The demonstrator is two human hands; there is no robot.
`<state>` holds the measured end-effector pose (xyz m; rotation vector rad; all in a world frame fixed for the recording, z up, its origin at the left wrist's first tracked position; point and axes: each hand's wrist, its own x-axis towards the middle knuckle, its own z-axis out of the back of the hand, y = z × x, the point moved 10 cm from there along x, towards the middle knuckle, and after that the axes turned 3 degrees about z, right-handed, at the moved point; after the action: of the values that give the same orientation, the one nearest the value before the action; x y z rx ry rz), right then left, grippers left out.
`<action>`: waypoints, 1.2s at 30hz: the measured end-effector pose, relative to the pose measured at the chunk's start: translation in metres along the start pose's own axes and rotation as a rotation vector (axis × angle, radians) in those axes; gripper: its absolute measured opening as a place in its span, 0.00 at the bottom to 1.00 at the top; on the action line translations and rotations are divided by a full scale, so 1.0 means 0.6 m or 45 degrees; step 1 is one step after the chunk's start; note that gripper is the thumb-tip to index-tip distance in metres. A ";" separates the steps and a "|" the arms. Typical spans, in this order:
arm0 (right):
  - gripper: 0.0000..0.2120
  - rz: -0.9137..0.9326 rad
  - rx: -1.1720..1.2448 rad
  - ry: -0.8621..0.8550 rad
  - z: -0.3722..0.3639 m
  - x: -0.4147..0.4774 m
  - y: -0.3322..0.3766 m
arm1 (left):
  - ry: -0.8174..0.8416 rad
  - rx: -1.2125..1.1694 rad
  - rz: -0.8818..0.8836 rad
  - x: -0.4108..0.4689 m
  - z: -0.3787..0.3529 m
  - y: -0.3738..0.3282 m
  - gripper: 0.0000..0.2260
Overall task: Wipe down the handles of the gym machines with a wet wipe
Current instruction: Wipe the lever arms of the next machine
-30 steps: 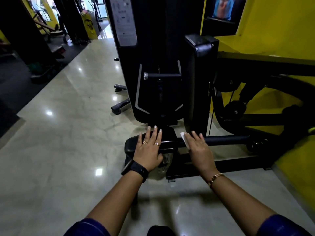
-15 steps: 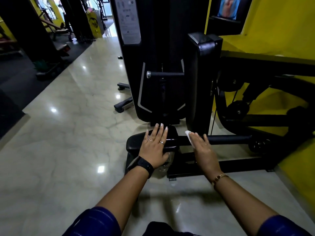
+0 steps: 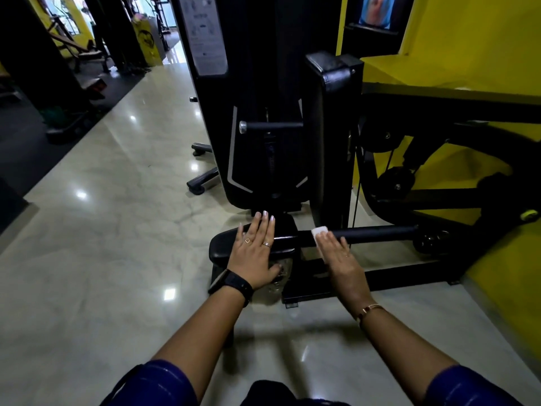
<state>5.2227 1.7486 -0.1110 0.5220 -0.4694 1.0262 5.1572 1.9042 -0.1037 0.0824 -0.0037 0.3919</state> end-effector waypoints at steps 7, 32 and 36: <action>0.27 0.114 0.157 -0.023 -0.039 0.031 0.111 | -0.013 -0.033 -0.004 0.000 -0.002 -0.002 0.45; 0.28 -0.245 -0.134 -0.104 0.050 -0.022 -0.128 | -0.087 0.009 0.002 0.003 -0.021 -0.123 0.42; 0.30 -0.285 -0.116 -0.156 0.046 -0.060 -0.118 | -0.070 0.029 0.087 0.008 -0.013 -0.135 0.42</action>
<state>5.2660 1.6779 -0.1239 0.5450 -0.5505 0.7578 5.1922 1.8321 -0.1178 0.1157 -0.0562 0.4576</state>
